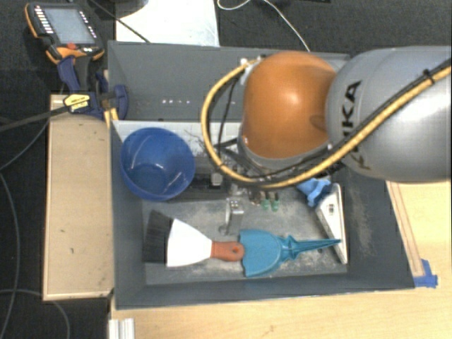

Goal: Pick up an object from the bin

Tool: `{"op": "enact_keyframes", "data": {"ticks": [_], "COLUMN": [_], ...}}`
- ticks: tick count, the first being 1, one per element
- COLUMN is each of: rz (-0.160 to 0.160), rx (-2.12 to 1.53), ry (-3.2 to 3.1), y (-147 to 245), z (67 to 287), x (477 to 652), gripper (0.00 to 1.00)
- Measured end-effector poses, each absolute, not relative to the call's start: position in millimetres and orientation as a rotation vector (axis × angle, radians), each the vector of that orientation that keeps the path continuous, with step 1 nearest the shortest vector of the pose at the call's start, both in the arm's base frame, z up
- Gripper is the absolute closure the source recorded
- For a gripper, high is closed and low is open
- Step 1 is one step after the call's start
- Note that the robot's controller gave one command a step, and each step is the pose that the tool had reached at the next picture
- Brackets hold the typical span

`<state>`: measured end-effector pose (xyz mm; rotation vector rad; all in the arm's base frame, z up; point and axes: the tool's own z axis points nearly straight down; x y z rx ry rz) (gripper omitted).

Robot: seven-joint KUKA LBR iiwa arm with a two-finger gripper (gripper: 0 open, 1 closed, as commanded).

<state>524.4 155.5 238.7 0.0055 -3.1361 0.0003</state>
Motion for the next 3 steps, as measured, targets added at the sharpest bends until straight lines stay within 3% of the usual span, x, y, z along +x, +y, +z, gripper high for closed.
{"op": "enact_keyframes", "data": {"ticks": [1,2,3], "rz": [-0.002,0.0,-0.005], "rx": [-0.005,0.29,0.192], "ry": [-3.144,-3.128,-3.143], "y": [154.4,183.9,212.0], "z": [243.2,123.4,161.7], "x": [526.2,560.8,583.6], "gripper": [0.0,0.0,0.0]}}
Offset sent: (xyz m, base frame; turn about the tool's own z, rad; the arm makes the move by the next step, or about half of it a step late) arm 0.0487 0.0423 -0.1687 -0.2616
